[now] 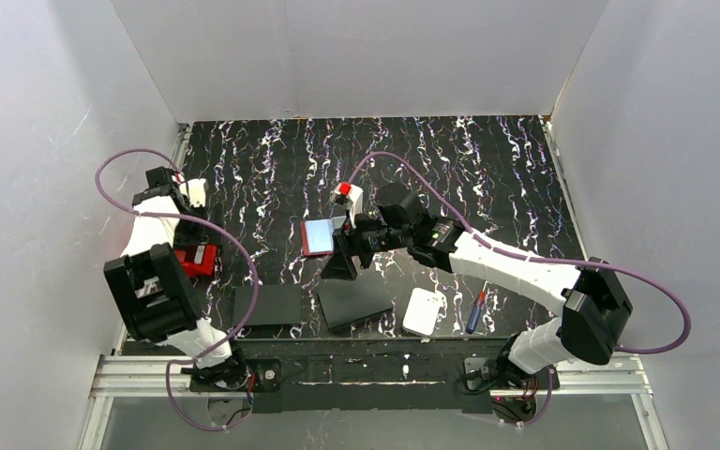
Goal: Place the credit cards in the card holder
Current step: Pick up the credit card from the storage box.
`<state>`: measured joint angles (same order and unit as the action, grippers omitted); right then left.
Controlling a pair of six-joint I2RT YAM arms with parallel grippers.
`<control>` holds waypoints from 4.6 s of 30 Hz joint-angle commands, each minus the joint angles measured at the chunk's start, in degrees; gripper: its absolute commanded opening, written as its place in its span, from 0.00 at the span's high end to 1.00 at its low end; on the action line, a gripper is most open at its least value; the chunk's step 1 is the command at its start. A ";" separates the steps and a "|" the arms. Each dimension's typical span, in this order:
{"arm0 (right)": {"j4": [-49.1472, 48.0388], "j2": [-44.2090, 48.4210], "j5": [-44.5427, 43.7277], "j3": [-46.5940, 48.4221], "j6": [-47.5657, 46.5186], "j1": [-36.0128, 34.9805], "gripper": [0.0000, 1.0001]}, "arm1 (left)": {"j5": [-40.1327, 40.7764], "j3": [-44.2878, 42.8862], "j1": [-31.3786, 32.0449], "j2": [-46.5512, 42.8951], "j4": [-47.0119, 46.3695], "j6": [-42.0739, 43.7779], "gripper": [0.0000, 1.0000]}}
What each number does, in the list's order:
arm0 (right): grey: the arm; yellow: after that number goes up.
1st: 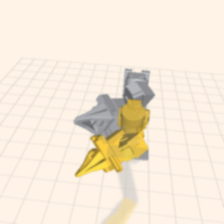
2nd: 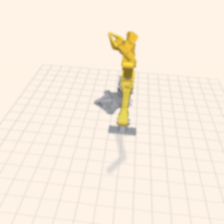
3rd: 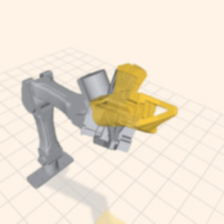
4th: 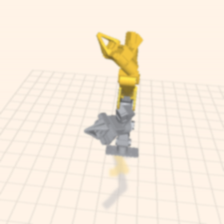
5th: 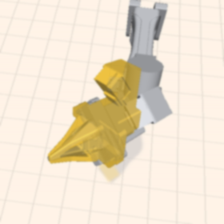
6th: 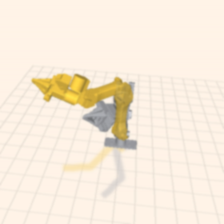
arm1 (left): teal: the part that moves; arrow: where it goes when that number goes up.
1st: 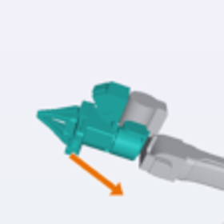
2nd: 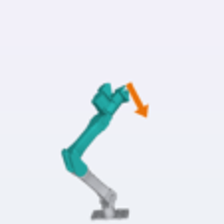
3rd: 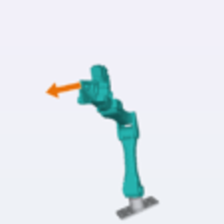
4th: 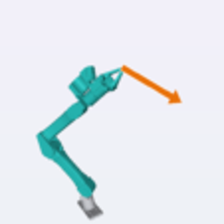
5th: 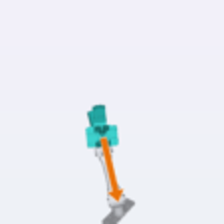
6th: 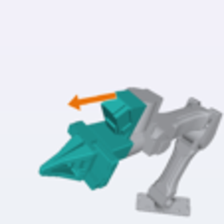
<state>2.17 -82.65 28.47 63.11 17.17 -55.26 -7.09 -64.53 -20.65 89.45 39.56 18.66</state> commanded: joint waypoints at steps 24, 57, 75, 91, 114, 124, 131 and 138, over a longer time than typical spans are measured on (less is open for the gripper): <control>-1.65 0.47 0.10 0.79 -0.47 -0.33 0.25 | -7.57 -1.69 -0.65 3.04 2.21 -0.02 0.31; -3.61 0.21 0.53 0.26 0.09 -0.72 0.26 | -6.49 -2.68 -0.73 1.33 3.07 1.12 0.71; -3.74 0.29 0.64 0.17 0.04 -0.99 0.26 | -6.52 -2.79 -1.03 1.80 3.33 1.13 0.87; -3.84 0.17 0.80 0.13 -0.03 -1.25 0.27 | -6.12 -2.07 -0.97 0.27 3.11 1.38 0.90; -3.67 0.34 0.89 0.26 -0.29 -1.51 0.27 | -4.26 -0.43 -0.97 0.66 1.80 0.76 0.94; -3.74 0.32 0.82 0.18 -0.28 -1.60 0.28 | 0.27 1.22 -1.00 -1.73 -0.63 0.36 1.00; -3.84 0.21 0.97 0.17 -0.17 -1.69 0.28 | 0.98 0.67 -0.98 -4.63 -1.14 -0.12 1.00; -3.88 0.12 0.90 0.16 -0.13 -1.69 0.28 | 1.62 0.94 -0.97 -6.16 -1.28 -1.33 1.00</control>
<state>1.20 -82.67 28.69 63.09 17.56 -56.66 -6.44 -63.99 -21.30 86.19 38.05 18.34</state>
